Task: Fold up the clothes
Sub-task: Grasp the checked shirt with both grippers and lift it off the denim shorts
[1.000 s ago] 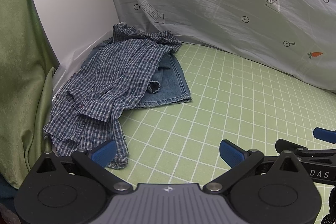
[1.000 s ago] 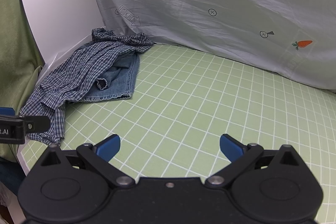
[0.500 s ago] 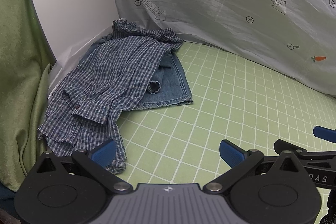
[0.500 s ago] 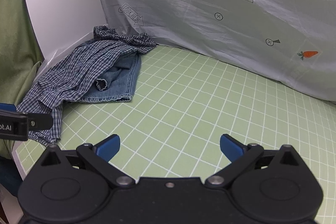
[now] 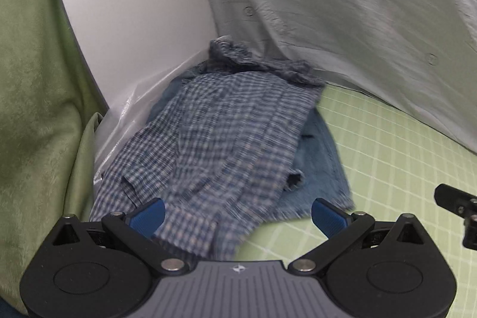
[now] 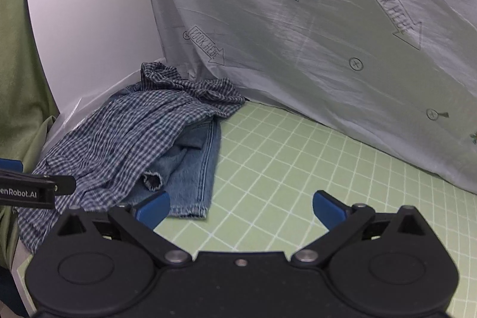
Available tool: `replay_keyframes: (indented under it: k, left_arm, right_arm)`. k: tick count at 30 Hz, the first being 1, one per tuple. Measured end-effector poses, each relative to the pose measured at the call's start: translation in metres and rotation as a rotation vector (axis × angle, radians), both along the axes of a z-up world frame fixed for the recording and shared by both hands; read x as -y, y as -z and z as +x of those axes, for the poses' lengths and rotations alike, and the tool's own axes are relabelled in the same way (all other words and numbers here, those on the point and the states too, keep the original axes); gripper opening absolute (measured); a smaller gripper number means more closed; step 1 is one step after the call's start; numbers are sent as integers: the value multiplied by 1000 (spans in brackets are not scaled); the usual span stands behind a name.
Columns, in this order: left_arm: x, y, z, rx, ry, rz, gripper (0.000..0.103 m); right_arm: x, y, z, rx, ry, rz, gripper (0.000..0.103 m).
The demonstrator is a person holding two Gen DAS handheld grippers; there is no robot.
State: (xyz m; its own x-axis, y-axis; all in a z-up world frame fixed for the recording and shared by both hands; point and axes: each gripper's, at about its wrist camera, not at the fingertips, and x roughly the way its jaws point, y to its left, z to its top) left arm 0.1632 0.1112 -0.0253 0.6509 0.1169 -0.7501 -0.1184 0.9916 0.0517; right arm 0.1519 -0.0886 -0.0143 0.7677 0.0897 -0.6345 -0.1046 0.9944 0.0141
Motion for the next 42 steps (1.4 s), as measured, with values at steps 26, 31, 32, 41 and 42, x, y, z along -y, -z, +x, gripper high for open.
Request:
replay_keyframes:
  k: [26,31,32,41,42]
  left_arm:
    - [-66,68,141,-59,72,-180,1]
    - [-67,45,124,4,51,-160,0]
    - [-68,38,119,17,49,-163,0]
    - [-25,-19,50,103,140,-228,0]
    - [-13,-23,43,103,166,-250,0]
  right_arm:
    - [-96,72,204,-119,-77,351,1]
    - [-87,46,171,-22,-91,275,0]
    - [-81,41,162,-10,-80,271,0]
    - [40,8,34,90,201,159,0]
    - [59,4,15,102,245,134,0]
